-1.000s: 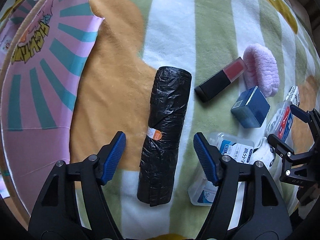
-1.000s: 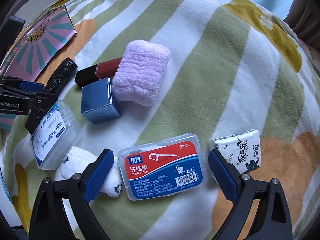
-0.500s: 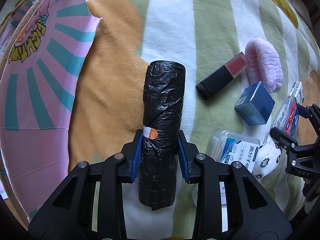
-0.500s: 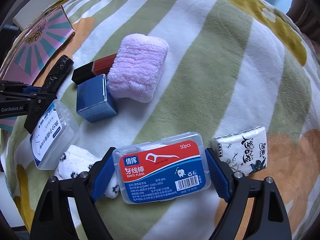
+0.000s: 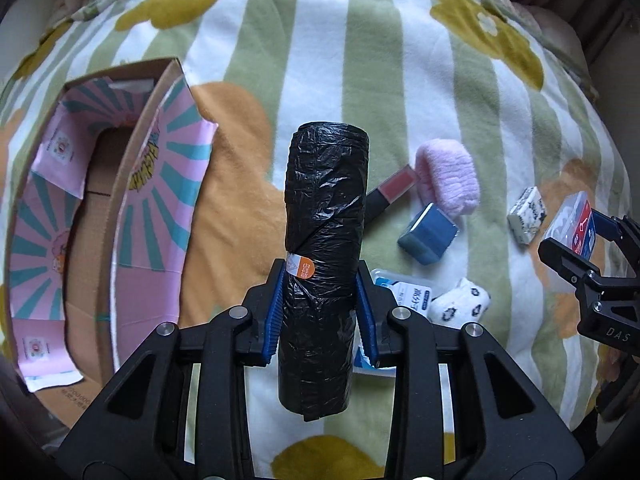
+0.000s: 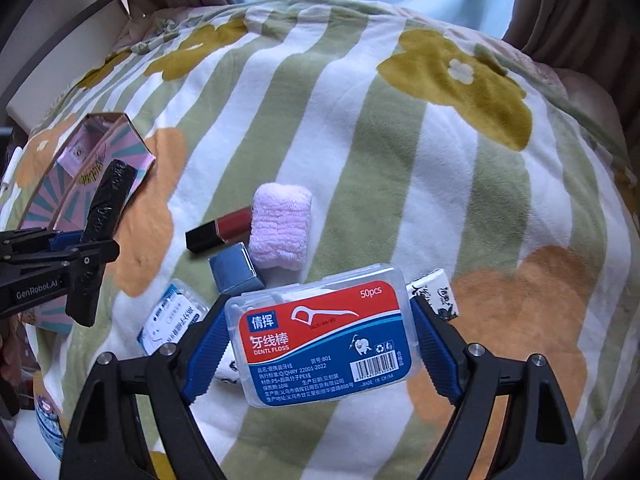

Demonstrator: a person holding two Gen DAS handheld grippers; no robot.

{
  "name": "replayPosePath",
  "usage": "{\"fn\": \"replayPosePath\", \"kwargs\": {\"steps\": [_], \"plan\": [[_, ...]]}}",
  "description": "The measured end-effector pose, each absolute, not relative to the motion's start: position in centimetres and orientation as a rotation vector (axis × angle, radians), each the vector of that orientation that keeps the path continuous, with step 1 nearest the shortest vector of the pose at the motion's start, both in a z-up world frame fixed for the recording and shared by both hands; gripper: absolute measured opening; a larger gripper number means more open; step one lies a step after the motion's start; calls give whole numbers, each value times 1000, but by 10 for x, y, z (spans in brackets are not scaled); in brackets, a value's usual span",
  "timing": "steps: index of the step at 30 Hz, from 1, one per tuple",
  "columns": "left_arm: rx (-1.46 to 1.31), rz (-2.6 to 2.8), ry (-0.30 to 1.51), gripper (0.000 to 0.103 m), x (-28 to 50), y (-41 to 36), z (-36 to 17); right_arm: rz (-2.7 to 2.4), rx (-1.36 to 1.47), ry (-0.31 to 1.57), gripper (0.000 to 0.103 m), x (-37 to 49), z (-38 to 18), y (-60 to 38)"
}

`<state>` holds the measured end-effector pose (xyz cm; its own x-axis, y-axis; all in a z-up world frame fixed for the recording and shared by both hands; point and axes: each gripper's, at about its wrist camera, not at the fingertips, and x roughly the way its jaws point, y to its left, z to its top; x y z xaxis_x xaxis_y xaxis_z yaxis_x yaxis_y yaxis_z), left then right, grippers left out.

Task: Organize objects
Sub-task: 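Lift the black roll with the left tool while the right tool lifts the floss box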

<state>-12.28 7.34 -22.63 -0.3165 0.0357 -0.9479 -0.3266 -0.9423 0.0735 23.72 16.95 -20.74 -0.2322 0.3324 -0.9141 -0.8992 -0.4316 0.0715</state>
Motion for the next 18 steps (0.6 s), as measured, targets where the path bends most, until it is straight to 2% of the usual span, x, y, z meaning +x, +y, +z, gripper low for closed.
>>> {"fn": "replayPosePath", "kwargs": {"steps": [9, 18], "plan": [[-1496, 2340, 397, 29, -93, 73, -133, 1638, -975, 864, 83, 177, -117, 115], [-1406, 2239, 452, 29, -48, 64, -87, 1498, -859, 900, 83, 179, -67, 54]]}}
